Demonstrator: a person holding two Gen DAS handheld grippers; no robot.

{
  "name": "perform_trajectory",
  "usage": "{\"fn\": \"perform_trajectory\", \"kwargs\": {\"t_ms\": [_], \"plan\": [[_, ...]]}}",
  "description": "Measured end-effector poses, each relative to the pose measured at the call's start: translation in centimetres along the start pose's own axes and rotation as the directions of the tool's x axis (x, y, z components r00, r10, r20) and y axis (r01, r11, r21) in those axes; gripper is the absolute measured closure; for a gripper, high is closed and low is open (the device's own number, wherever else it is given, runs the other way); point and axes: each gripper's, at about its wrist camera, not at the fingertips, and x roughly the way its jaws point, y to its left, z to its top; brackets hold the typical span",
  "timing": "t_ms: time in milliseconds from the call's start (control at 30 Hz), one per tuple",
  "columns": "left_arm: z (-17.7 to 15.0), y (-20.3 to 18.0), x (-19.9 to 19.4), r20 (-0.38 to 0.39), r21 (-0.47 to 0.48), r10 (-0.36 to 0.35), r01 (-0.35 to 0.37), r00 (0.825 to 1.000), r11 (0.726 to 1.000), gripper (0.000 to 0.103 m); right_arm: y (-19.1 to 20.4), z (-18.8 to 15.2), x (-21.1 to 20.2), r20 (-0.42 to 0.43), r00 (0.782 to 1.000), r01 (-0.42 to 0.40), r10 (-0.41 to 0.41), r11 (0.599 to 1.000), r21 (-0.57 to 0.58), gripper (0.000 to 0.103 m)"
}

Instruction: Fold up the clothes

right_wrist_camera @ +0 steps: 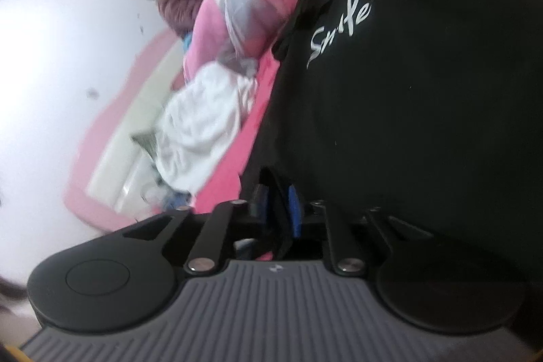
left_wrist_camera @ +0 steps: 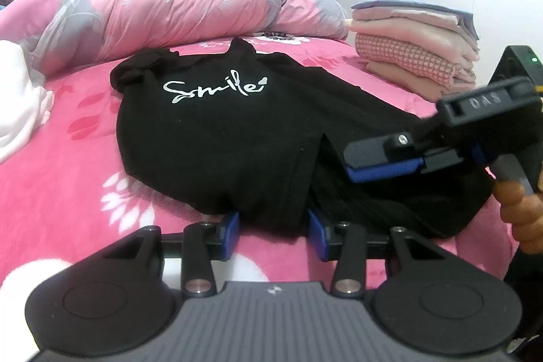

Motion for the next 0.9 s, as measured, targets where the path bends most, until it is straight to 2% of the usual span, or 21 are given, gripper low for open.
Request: {"fn": "perform_trajectory", "kwargs": {"t_ms": [167, 233, 300, 333, 400, 567, 667, 900], "plan": [[-0.1, 0.3, -0.1, 0.007, -0.008, -0.006, 0.006, 1.000, 1.000, 0.060, 2.2, -1.0, 0.3, -0.047, 0.993, 0.098, -0.107, 0.981, -0.166, 0.073], [-0.2, 0.4, -0.2, 0.011, -0.012, -0.009, 0.009, 1.000, 1.000, 0.060, 3.3, -1.5, 0.9, -0.051, 0.984, 0.154, -0.172, 0.953, -0.261, 0.079], [-0.3, 0.5, -0.3, 0.015, -0.016, -0.011, 0.011, 1.000, 1.000, 0.061, 4.2, -2.0, 1.4, -0.044, 0.973, 0.200, -0.227, 0.919, -0.339, 0.097], [-0.4, 0.6, -0.4, 0.018, -0.018, -0.012, 0.012, 1.000, 1.000, 0.063, 4.5, -2.1, 1.5, -0.034, 0.970, 0.212, -0.239, 0.911, -0.355, 0.097], [-0.5, 0.8, -0.6, 0.026, -0.025, -0.014, 0.015, 1.000, 1.000, 0.065, 4.8, -2.1, 1.3, -0.004, 0.970, 0.226, -0.243, 0.907, -0.357, 0.101], [-0.7, 1.4, -1.0, 0.039, -0.041, -0.012, 0.014, 0.999, 0.999, 0.071, 4.8, -1.1, 0.1, 0.078, 0.974, 0.226, -0.213, 0.933, -0.281, 0.101], [-0.9, 1.8, -1.2, 0.039, -0.057, -0.010, 0.012, 0.999, 0.998, 0.071, 4.8, -0.8, -0.7, 0.111, 0.970, 0.238, -0.215, 0.934, -0.266, 0.101], [-0.9, 1.8, -1.2, 0.044, -0.048, 0.022, -0.020, 0.999, 0.999, 0.075, 4.7, -1.2, -0.7, 0.105, 0.971, 0.236, -0.215, 0.931, -0.279, 0.101]]}}
